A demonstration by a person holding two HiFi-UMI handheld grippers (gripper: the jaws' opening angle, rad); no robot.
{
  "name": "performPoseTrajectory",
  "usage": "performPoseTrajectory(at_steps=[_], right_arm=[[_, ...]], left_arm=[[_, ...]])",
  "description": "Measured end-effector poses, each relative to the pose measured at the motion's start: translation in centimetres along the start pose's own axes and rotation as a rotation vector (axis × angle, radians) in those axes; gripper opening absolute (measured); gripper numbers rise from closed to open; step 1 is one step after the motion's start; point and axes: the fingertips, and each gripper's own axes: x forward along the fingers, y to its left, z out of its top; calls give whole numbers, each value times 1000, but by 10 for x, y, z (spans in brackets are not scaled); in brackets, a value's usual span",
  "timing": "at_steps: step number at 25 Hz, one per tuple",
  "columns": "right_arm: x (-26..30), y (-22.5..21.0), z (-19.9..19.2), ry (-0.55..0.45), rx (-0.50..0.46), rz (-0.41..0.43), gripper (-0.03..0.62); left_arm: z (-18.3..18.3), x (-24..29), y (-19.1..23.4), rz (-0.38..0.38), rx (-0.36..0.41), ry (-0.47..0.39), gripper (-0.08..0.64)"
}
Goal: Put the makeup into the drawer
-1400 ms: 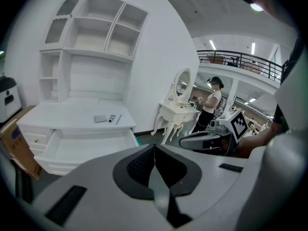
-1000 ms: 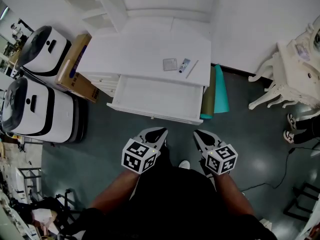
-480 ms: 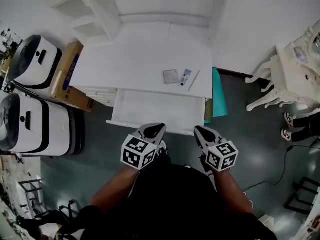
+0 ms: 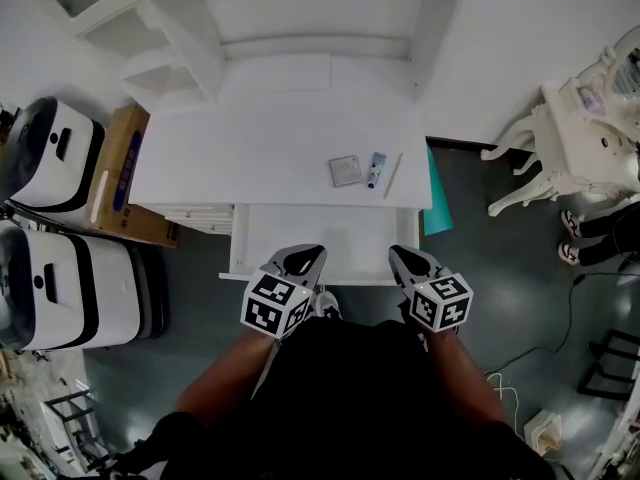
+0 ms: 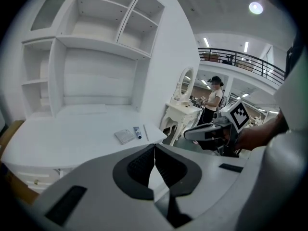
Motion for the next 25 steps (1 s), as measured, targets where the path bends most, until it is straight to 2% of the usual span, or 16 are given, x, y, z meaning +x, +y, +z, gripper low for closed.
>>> performPoseTrajectory(at_steps=[10, 16, 19, 21, 25], right_arm=[[32, -26, -3, 41, 14, -88, 28], [53, -51, 4, 63, 20, -95, 28], [71, -65, 9, 100, -55, -101, 28], [87, -77, 6, 145, -130, -109, 28], [119, -110, 7, 174, -153, -156, 28]], left_arm=[[-2, 14, 26, -40, -2, 14, 11], [-11, 25, 39, 4, -41, 21, 11], [-17, 30, 45, 42, -85, 24, 11], [-20, 36, 45, 60, -81, 33, 11], [-27, 47, 50, 97, -64, 62, 11]])
